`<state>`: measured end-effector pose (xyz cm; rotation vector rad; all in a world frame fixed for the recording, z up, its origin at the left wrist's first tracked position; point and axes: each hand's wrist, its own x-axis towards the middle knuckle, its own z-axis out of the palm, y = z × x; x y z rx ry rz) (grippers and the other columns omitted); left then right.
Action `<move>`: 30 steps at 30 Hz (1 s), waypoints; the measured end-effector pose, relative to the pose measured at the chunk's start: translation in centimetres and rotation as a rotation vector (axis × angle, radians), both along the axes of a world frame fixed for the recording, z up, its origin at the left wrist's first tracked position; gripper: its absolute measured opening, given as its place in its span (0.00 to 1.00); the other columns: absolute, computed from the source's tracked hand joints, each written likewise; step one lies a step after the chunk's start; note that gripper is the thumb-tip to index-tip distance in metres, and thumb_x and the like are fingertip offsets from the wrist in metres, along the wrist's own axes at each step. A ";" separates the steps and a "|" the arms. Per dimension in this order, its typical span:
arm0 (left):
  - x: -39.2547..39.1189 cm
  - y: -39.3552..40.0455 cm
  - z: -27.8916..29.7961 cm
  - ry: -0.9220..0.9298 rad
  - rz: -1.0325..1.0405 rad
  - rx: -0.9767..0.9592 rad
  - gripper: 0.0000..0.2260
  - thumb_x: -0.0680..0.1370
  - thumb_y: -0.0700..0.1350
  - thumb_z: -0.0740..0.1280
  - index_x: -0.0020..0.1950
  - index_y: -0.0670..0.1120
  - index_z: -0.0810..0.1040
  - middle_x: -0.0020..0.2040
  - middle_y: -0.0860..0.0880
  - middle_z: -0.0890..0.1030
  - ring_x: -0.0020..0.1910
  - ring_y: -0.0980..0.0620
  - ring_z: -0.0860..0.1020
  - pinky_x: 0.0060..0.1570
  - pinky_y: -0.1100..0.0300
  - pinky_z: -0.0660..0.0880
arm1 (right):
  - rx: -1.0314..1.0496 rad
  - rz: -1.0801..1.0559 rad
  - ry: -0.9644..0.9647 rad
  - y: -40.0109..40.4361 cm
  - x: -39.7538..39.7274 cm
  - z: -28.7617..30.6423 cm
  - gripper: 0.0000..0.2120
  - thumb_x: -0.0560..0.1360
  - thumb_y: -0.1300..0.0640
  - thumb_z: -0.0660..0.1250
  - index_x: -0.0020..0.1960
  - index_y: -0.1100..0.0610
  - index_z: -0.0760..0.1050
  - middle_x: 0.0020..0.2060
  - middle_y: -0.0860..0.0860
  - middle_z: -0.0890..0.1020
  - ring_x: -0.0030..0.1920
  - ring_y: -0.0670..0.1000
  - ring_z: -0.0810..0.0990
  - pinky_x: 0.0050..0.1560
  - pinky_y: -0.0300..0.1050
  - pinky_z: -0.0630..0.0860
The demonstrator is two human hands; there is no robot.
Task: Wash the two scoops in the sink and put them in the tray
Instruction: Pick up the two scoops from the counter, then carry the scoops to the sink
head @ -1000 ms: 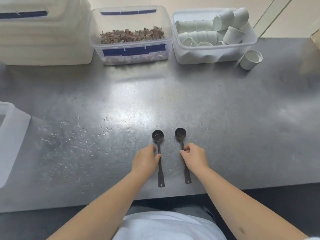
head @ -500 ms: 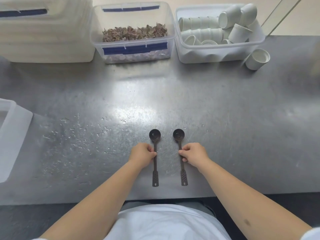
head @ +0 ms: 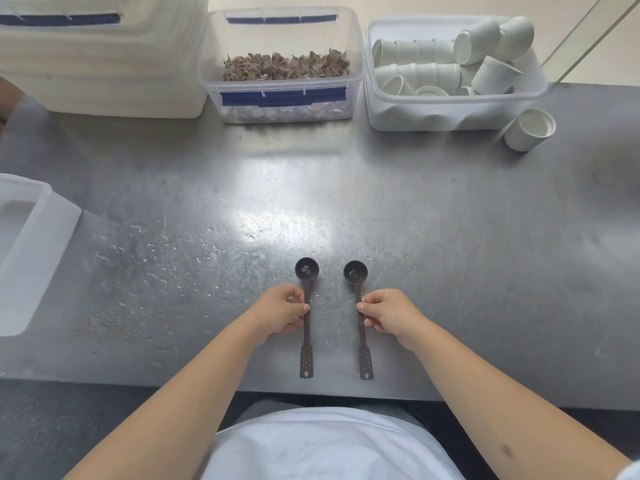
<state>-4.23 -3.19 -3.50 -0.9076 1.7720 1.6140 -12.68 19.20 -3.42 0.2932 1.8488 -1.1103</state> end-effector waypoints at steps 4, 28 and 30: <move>1.2 1.3 1.5 0.059 0.102 0.122 0.02 0.76 0.40 0.68 0.45 0.46 0.77 0.35 0.51 0.80 0.30 0.55 0.77 0.41 0.56 0.78 | -0.050 0.018 0.007 0.1 0.3 1.6 0.03 0.76 0.60 0.70 0.42 0.57 0.80 0.31 0.50 0.78 0.27 0.43 0.76 0.27 0.33 0.71; 17.8 5.2 8.8 0.122 0.716 0.006 0.06 0.73 0.38 0.71 0.48 0.45 0.80 0.43 0.44 0.84 0.37 0.48 0.82 0.34 0.60 0.73 | -0.207 0.587 0.125 -5.8 9.0 8.2 0.08 0.76 0.58 0.69 0.38 0.55 0.80 0.33 0.51 0.81 0.31 0.47 0.74 0.32 0.38 0.69; 20.2 5.0 9.1 0.142 0.741 0.003 0.07 0.73 0.39 0.71 0.51 0.46 0.81 0.41 0.46 0.85 0.39 0.48 0.84 0.38 0.58 0.76 | -0.216 0.640 0.134 -7.1 10.7 8.7 0.09 0.76 0.58 0.69 0.37 0.55 0.80 0.33 0.52 0.81 0.31 0.47 0.74 0.33 0.39 0.70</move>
